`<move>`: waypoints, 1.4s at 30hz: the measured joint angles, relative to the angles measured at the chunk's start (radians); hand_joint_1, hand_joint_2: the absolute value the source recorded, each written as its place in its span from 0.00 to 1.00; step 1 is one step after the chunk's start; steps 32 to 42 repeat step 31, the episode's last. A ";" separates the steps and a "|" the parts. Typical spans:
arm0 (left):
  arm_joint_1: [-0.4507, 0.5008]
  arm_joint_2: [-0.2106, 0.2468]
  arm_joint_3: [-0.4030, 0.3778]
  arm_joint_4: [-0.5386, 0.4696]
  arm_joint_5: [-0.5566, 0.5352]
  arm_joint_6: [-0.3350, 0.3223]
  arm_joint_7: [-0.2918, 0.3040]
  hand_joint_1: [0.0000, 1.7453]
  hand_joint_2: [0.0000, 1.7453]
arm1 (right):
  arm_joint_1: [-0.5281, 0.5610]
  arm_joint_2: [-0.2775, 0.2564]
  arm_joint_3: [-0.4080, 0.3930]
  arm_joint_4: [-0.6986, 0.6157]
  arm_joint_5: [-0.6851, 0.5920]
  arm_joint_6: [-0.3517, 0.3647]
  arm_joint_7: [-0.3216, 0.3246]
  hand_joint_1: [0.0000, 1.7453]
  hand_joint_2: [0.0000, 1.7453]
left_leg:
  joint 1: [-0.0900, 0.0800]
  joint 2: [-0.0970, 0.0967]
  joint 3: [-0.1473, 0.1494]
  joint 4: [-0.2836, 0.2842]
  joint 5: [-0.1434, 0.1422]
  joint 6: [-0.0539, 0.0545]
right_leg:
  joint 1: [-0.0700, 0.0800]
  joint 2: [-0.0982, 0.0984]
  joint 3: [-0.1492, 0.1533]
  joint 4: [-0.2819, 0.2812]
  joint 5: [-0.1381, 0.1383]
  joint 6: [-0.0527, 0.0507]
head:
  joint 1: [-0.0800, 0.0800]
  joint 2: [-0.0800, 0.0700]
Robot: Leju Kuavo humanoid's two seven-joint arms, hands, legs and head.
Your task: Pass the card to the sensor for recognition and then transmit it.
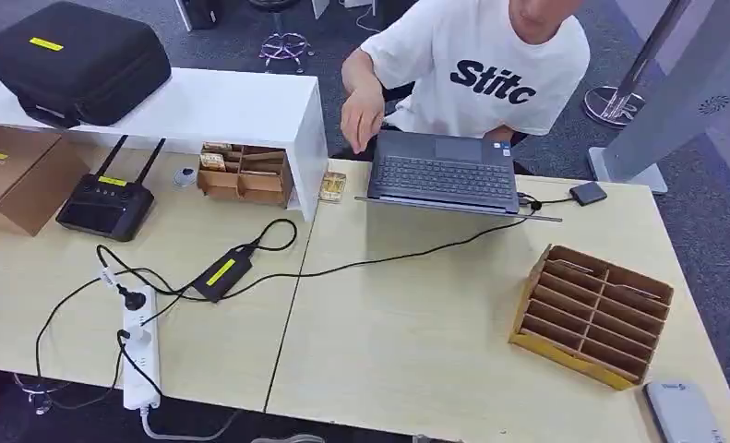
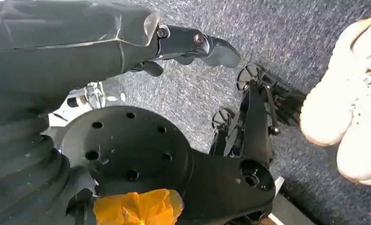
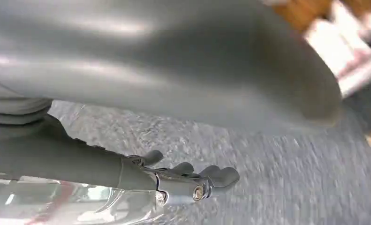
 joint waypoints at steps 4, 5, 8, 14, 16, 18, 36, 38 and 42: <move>0.000 -0.002 0.002 0.000 0.000 0.000 0.000 0.00 1.00 | -0.007 0.000 -0.031 -0.009 -0.002 -0.001 0.000 0.00 0.00 | 0.000 0.000 0.000 0.000 0.000 0.000 | 0.000 0.000 0.000 0.000 0.000 0.000 | 0.000 0.000; 0.000 -0.002 0.003 0.000 0.000 0.000 0.000 0.00 1.00 | -0.007 0.001 -0.035 -0.009 -0.002 -0.001 -0.001 0.00 0.00 | 0.000 0.000 0.000 0.000 0.000 0.000 | 0.000 0.000 0.000 0.000 0.000 0.000 | 0.000 0.000; 0.000 -0.001 0.005 0.000 0.000 -0.002 0.000 0.00 1.00 | -0.008 0.006 -0.043 -0.008 0.011 0.028 0.014 0.00 0.00 | 0.000 0.000 0.000 0.000 0.000 0.000 | 0.000 0.000 0.000 0.000 0.000 0.000 | 0.000 0.000; 0.000 0.010 0.005 0.000 -0.015 -0.036 0.005 0.00 1.00 | 0.010 0.005 0.032 0.032 0.180 0.293 0.077 0.00 0.00 | 0.000 0.000 0.000 0.000 0.000 0.000 | 0.000 0.000 0.000 0.000 0.000 0.000 | 0.000 0.000; 0.001 0.012 0.005 0.000 -0.013 -0.035 0.011 0.00 1.00 | 0.014 0.008 0.041 0.036 0.162 0.243 0.054 0.00 0.00 | 0.000 0.000 0.000 0.000 0.000 0.000 | 0.000 0.000 0.000 0.000 0.000 0.000 | 0.001 0.000; 0.000 0.011 0.005 0.000 -0.003 -0.021 0.010 0.00 1.00 | 0.013 0.007 0.037 0.034 0.123 0.137 0.032 0.00 0.00 | 0.000 0.000 0.000 0.000 0.000 0.000 | 0.000 0.000 0.000 0.000 0.000 0.000 | -0.001 0.000; 0.000 0.010 0.005 0.000 -0.005 -0.036 0.003 0.00 1.00 | 0.010 -0.003 0.025 0.044 0.197 0.303 0.070 0.00 0.00 | 0.000 0.000 0.000 0.000 0.000 0.000 | 0.000 0.000 0.000 0.000 0.000 0.000 | 0.000 0.000; 0.000 0.010 0.005 0.000 -0.005 -0.036 0.003 0.00 1.00 | 0.010 -0.003 0.025 0.044 0.197 0.303 0.070 0.00 0.00 | 0.000 0.000 0.000 0.000 0.000 0.000 | 0.000 0.000 0.000 0.000 0.000 0.000 | 0.000 0.000; 0.000 0.010 0.005 0.000 -0.005 -0.036 0.003 0.00 1.00 | 0.010 -0.003 0.025 0.044 0.197 0.303 0.070 0.00 0.00 | 0.000 0.000 0.000 0.000 0.000 0.000 | 0.000 0.000 0.000 0.000 0.000 0.000 | 0.000 0.000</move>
